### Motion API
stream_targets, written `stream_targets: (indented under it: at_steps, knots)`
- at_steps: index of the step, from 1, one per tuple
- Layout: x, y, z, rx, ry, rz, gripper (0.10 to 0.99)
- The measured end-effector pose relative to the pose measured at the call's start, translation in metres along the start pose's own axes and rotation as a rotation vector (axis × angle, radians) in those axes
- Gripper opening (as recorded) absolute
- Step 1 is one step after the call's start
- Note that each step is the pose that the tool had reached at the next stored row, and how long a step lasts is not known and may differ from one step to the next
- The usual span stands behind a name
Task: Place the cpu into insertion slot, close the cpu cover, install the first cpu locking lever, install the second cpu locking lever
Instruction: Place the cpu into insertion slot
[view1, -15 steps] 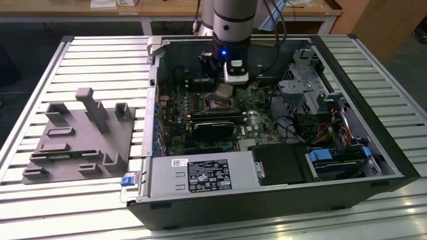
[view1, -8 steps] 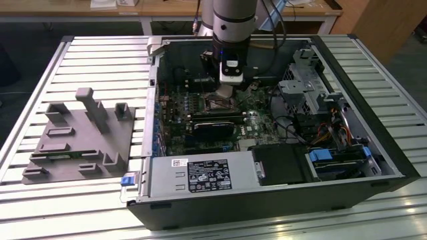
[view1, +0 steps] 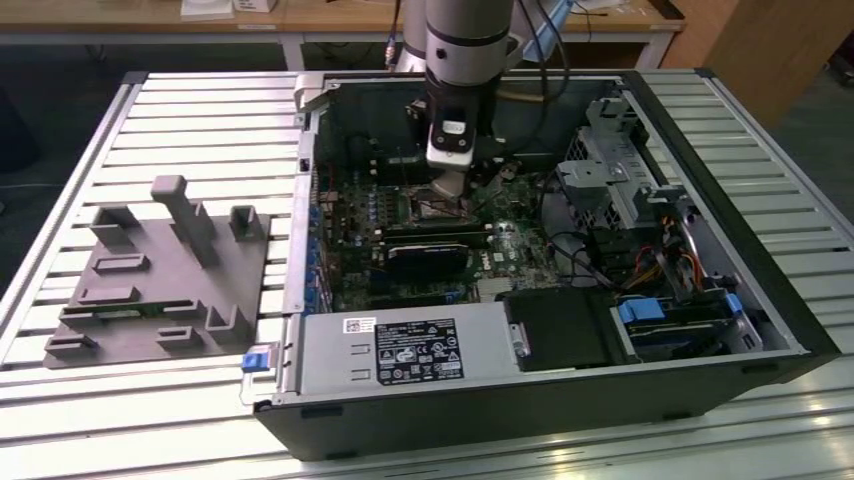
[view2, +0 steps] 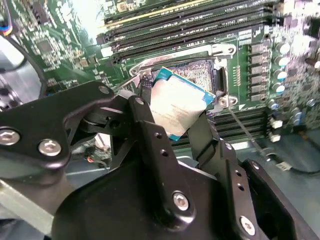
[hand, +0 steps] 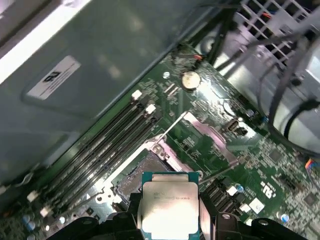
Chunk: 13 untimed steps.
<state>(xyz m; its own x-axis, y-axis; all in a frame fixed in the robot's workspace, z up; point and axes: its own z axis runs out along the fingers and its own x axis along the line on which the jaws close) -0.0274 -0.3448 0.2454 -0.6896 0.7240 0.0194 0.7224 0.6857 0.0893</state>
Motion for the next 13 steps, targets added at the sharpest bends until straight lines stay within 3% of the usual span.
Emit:
stream_targets:
  at_steps: [13]
  knots:
    - [-0.0001,-0.0003,0.0028,-0.005,-0.0216,0.24,0.537]
